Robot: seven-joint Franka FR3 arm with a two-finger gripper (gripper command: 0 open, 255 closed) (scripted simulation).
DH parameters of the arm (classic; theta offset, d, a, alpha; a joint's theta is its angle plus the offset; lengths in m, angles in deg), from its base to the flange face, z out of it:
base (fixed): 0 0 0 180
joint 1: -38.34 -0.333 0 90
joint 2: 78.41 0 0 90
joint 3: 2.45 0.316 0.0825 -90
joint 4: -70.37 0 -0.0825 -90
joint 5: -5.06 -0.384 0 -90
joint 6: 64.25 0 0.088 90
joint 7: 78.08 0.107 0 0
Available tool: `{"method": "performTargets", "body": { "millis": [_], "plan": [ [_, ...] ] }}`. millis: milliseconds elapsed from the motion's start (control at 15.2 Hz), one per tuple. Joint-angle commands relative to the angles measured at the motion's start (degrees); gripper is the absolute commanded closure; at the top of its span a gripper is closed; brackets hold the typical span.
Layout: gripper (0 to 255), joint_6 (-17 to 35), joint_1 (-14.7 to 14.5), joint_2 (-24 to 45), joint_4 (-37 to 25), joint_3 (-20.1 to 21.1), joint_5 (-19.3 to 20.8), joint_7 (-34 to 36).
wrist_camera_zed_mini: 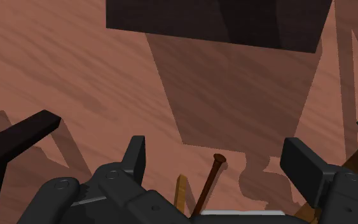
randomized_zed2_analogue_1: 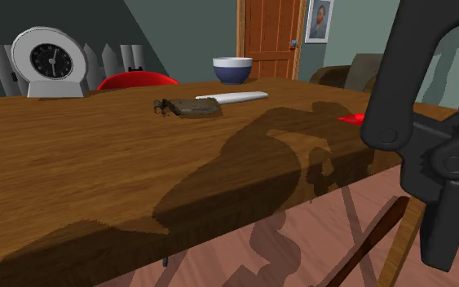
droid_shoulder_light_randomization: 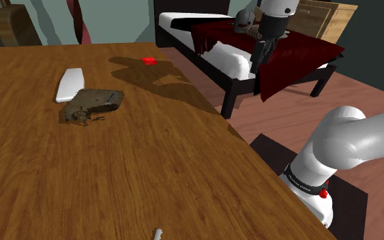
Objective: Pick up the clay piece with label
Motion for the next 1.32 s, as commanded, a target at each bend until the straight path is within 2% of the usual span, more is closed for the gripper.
{"method": "performTargets", "body": {
  "millis": [0, 594, 1254],
  "plan": [
    [0, 0.0, 0.0, 0.0, 0.0, 0.0, 0.0, 0.0],
    [0, 5.77, -5.84, 16.19, -11.01, 4.85, -1.19, -4.77],
    [0, 7.9, -11.08, 32.6, -25.75, 11.21, -0.08, -9.43]
  ]
}}
